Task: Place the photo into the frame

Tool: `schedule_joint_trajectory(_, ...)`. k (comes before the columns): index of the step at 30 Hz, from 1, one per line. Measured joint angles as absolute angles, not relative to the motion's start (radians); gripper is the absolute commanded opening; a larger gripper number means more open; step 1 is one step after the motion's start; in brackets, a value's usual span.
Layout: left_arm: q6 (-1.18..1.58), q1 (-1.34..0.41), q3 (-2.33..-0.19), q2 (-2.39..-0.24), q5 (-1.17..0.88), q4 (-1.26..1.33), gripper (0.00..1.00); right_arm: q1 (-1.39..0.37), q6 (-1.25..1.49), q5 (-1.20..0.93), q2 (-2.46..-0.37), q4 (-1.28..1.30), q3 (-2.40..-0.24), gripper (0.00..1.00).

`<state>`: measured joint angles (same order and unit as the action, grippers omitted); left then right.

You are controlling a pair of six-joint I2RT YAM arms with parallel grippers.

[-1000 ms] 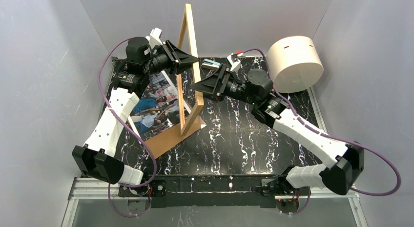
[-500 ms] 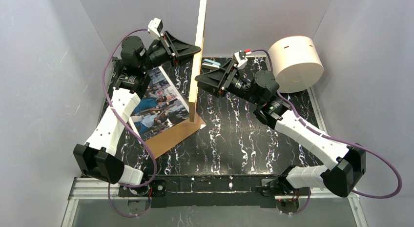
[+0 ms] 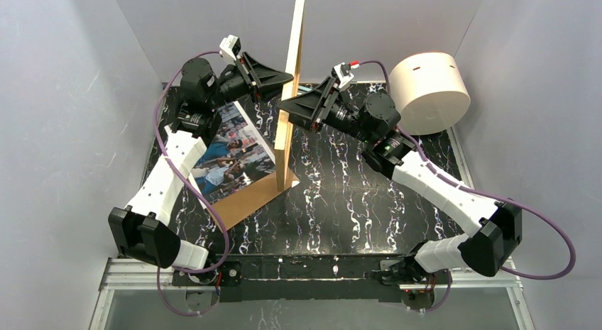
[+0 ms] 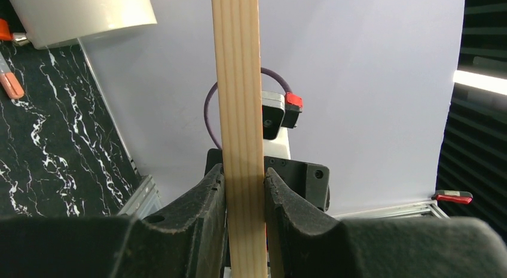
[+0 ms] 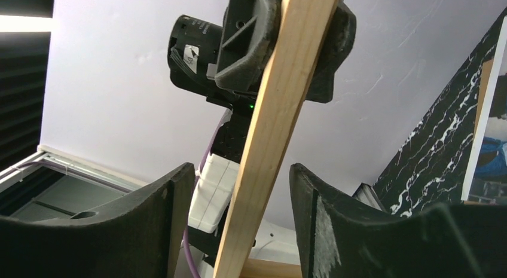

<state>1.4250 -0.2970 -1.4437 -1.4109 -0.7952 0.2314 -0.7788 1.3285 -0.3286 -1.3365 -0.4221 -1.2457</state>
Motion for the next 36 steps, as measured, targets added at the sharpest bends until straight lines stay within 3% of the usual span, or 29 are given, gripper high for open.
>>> schedule_joint_trajectory(4, 1.428, -0.297, -1.420, -1.401, -0.793, 0.233, 0.00, -0.779, 1.328, -0.348, -1.360, -0.417, -1.250, 0.24)
schedule_joint_trajectory(5, 1.430, -0.297, -1.414, -1.397, -0.790, 0.233, 0.02, -0.779, 1.322, -0.352, -1.362, -0.411, -1.250, 0.19)
schedule_joint_trajectory(7, 1.418, -0.297, -1.404, -1.388, -0.786, 0.230, 0.17, -0.779, 1.344, -0.355, -1.363, -0.372, -1.249, 0.11)
schedule_joint_trajectory(13, 1.304, -0.299, -1.400, -1.348, -0.744, 0.128, 0.74, -0.782, 1.289, -0.327, -1.324, -0.242, -1.247, 0.02)
schedule_joint_trajectory(18, 1.198, -0.299, -1.401, -1.319, -0.698, -0.010, 0.98, -0.779, 1.200, -0.249, -1.287, 0.003, -1.262, 0.01)
schedule_joint_trajectory(27, 0.976, -0.297, -1.414, -1.314, -0.572, -0.292, 0.98, -0.778, 0.981, -0.110, -1.334, 0.537, -1.440, 0.01)
schedule_joint_trajectory(36, 0.861, -0.296, -1.382, -1.297, -0.281, -0.511, 0.98, -0.781, 0.899, -0.145, -1.495, 0.677, -1.424, 0.01)
